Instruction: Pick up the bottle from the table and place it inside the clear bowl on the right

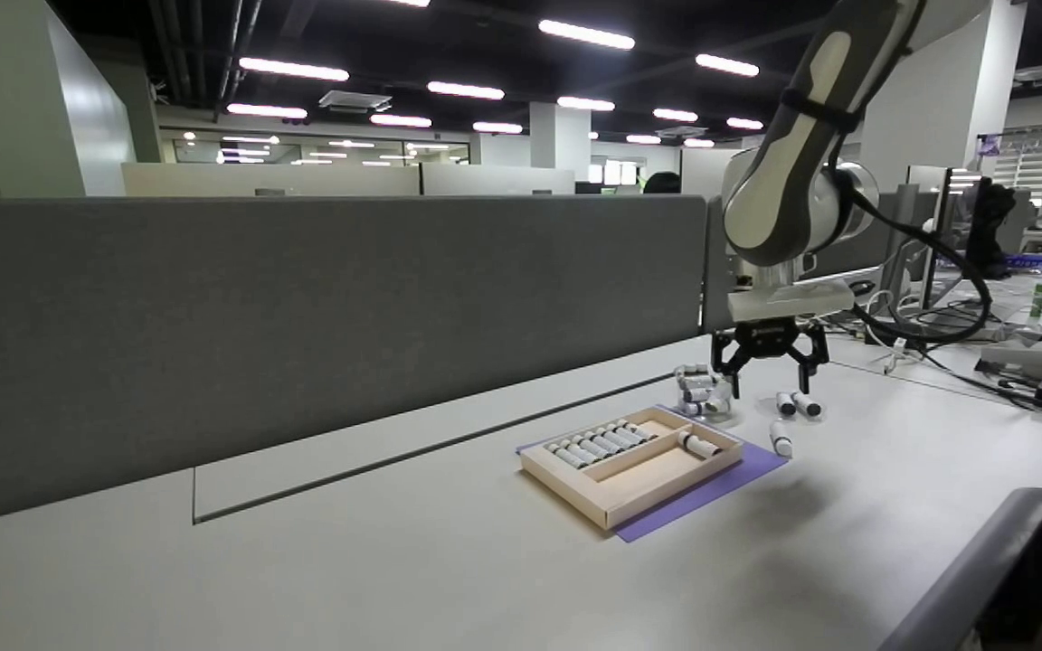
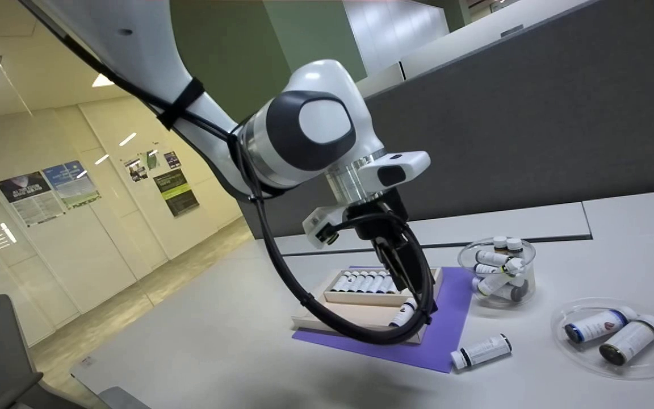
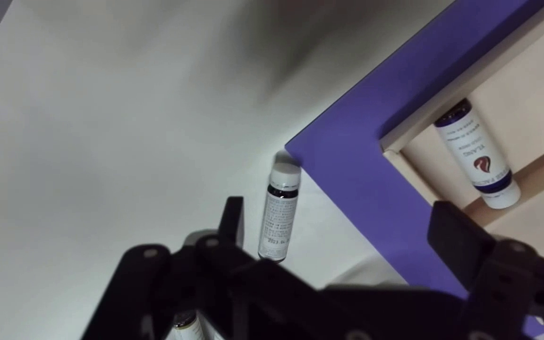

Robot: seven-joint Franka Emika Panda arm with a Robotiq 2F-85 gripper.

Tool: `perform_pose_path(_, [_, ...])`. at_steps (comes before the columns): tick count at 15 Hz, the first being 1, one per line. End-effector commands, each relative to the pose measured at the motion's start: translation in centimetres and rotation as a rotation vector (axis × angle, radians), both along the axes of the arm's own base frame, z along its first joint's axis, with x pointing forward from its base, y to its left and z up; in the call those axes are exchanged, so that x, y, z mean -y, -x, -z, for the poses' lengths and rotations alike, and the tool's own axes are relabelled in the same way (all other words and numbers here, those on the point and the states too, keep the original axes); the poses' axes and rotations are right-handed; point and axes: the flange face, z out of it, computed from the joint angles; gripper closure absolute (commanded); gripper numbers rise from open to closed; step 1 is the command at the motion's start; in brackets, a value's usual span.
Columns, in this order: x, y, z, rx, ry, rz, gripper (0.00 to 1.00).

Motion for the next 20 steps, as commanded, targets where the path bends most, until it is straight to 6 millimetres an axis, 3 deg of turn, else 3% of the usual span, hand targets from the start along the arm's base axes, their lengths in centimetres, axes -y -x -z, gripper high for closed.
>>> perform_pose_path(1, [-0.2,-0.2,-0.1,0.002,-0.002,-0.003,0.00])
perform_pose_path(5, [-0.4,-0.3,-0.3,0.006,-0.002,-0.006,0.00])
perform_pose_path(7, [1.3,-0.7,0.4,0.081,0.000,0.087,0.00])
perform_pose_path(13, [6.7,-1.2,4.4,0.224,-0.011,0.292,0.00])
perform_pose_path(16, [8.0,-1.3,6.5,0.208,-0.005,0.329,0.00])
perform_pose_path(20, [8.1,-2.2,8.4,0.191,-0.019,0.327,0.00])
